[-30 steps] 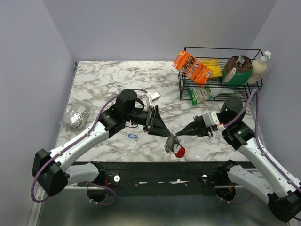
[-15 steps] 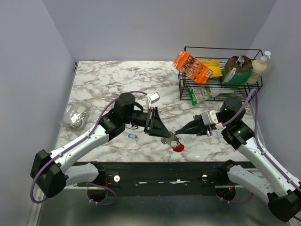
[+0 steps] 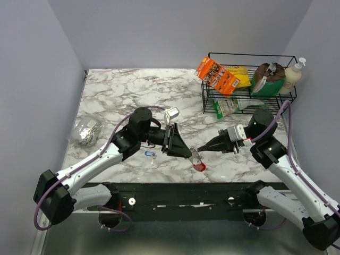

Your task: Put the keys on the keyring

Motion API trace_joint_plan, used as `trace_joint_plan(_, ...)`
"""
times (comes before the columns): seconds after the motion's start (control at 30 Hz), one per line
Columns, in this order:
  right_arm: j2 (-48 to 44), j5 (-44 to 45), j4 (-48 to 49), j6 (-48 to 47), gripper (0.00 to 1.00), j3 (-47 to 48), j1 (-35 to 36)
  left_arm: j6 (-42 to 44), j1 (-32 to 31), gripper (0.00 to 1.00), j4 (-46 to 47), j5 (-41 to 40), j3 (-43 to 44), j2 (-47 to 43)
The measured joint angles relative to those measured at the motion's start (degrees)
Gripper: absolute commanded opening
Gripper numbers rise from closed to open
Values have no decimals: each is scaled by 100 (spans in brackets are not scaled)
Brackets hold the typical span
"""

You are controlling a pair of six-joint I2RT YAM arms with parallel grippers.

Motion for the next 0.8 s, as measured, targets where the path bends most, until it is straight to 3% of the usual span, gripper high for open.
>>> trace_joint_plan(0.4, -2, 0, 0, 2, 0, 0, 0, -754, 0, 41, 1233, -66, -348, 55)
trace_joint_plan(0.8, -61, 0, 2, 4, 0, 0, 0, -968, 0, 41, 1537, -72, -367, 188)
